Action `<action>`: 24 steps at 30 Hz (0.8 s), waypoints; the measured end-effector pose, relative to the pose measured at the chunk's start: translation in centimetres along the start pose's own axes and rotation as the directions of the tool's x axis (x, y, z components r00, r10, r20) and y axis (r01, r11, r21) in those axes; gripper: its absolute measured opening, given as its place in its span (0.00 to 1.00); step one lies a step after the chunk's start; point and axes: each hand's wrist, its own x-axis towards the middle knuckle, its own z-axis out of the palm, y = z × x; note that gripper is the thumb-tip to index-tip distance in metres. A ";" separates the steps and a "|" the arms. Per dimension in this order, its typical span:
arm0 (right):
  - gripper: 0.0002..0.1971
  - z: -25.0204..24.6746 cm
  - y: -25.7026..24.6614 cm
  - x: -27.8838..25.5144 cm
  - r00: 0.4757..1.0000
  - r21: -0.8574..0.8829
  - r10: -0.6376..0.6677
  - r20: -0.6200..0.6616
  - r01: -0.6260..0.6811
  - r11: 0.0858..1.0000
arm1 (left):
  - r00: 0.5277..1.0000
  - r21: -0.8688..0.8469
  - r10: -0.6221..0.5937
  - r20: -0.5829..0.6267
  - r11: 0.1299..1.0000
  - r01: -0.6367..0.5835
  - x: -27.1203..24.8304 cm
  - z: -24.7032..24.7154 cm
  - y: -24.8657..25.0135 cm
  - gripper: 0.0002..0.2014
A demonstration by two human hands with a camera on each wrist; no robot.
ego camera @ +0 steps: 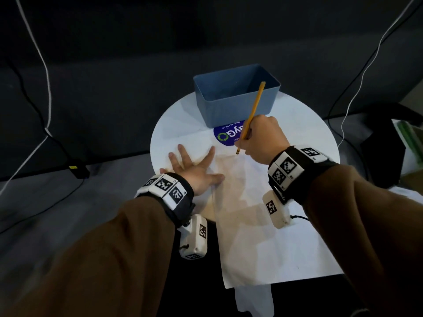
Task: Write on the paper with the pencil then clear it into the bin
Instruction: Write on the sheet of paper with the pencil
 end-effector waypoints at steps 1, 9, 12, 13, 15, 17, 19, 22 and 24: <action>0.13 -0.1 -0.1 0.1 1.000 0.007 0.003 -0.011 -0.003 1.000 | 1.000 -0.002 0.000 0.000 1.000 0.000 0.1 0.0 0.0 0.41; 0.17 1.2 -1.0 -0.1 0.999 -0.024 0.004 0.049 -0.003 1.000 | 1.000 -0.014 -0.013 0.010 1.000 0.013 0.0 -0.3 0.1 0.42; 0.18 1.5 -0.7 -0.1 0.999 -0.019 0.015 0.040 -0.015 1.000 | 1.000 -0.026 -0.006 0.023 1.000 0.007 0.4 -0.1 -0.1 0.44; 0.18 1.5 -0.7 -0.1 0.999 -0.019 0.014 0.037 -0.013 1.000 | 1.000 -0.003 -0.007 0.024 1.000 0.007 0.4 0.0 -0.1 0.44; 0.14 1.5 -1.0 -0.1 1.000 -0.008 -0.006 0.030 0.006 1.000 | 1.000 0.043 -0.014 0.021 0.999 0.013 0.4 0.0 -0.1 0.45; 0.12 1.4 -1.3 -0.2 0.998 -0.017 -0.034 0.057 0.035 0.999 | 1.000 0.053 -0.017 0.023 0.998 0.016 0.5 0.0 0.0 0.45; 0.12 1.2 -1.1 -0.2 0.997 -0.040 -0.032 0.071 0.035 0.999 | 1.000 0.050 -0.016 0.025 0.999 0.015 0.5 0.0 0.0 0.45; 0.10 0.8 -0.6 -0.2 0.999 -0.027 -0.029 0.041 0.030 0.999 | 1.000 0.029 -0.012 0.026 1.000 0.011 0.7 0.1 -0.2 0.45; 0.10 0.9 -0.9 -0.4 0.997 -0.019 -0.061 0.056 0.062 0.998 | 0.999 0.030 -0.013 0.030 0.999 0.012 0.9 0.1 -0.2 0.46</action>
